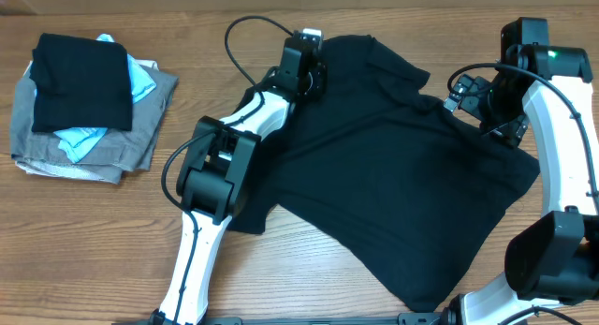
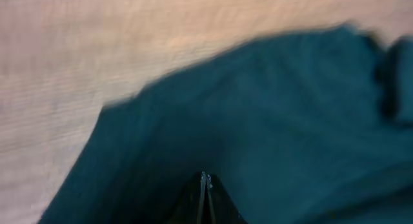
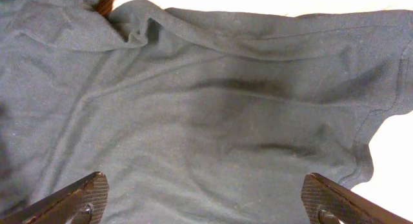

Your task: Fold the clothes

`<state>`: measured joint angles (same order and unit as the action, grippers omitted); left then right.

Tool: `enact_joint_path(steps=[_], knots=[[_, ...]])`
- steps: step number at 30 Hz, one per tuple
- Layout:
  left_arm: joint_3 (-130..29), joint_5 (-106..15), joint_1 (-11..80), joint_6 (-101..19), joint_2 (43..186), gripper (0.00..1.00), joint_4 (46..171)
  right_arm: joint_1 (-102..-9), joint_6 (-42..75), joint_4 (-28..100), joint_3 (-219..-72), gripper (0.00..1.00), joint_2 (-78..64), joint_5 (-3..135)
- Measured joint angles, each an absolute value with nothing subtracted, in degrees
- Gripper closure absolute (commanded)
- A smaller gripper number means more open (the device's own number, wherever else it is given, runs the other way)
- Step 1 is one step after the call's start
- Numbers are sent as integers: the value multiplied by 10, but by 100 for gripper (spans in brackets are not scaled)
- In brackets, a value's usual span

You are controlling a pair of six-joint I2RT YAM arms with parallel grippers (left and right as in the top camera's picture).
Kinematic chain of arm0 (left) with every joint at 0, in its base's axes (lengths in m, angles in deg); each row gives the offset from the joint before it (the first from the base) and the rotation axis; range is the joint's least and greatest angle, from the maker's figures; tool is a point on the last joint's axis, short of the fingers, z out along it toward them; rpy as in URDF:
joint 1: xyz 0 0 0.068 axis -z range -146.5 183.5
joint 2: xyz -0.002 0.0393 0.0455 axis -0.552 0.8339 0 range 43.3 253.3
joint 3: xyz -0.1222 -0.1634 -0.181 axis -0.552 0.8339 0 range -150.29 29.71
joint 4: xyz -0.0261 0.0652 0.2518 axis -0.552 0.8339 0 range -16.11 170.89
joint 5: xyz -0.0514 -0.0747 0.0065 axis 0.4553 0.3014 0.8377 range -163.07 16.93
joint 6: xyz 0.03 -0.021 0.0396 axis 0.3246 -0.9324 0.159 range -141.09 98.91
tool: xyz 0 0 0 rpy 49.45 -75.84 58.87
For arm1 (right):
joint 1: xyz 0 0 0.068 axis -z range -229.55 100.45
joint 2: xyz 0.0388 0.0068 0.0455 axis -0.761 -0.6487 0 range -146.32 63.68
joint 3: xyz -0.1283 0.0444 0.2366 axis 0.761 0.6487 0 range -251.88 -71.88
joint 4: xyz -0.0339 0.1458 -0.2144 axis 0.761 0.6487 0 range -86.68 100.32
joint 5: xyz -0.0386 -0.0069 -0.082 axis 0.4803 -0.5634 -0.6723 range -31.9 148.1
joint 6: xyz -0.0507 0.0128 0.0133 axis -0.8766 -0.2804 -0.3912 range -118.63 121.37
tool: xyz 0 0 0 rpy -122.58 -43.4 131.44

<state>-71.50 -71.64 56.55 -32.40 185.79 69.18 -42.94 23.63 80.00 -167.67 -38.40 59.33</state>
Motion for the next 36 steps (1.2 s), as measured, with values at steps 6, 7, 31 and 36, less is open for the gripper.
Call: enact_joint_path(steps=[6,7,31,36], knots=[[-729,-716,563,-315,1851,96,759,-429,236,800,-1677,0,-384,593],[-731,-716,563,-314,1848,96,775,-430,237,800,-1677,0,-384,593],[-727,-720,562,-336,1571,96,939,-429,236,800,-1676,0,-384,593],[-739,-720,562,-377,1526,96,1206,-429,236,800,-1676,0,-384,593]])
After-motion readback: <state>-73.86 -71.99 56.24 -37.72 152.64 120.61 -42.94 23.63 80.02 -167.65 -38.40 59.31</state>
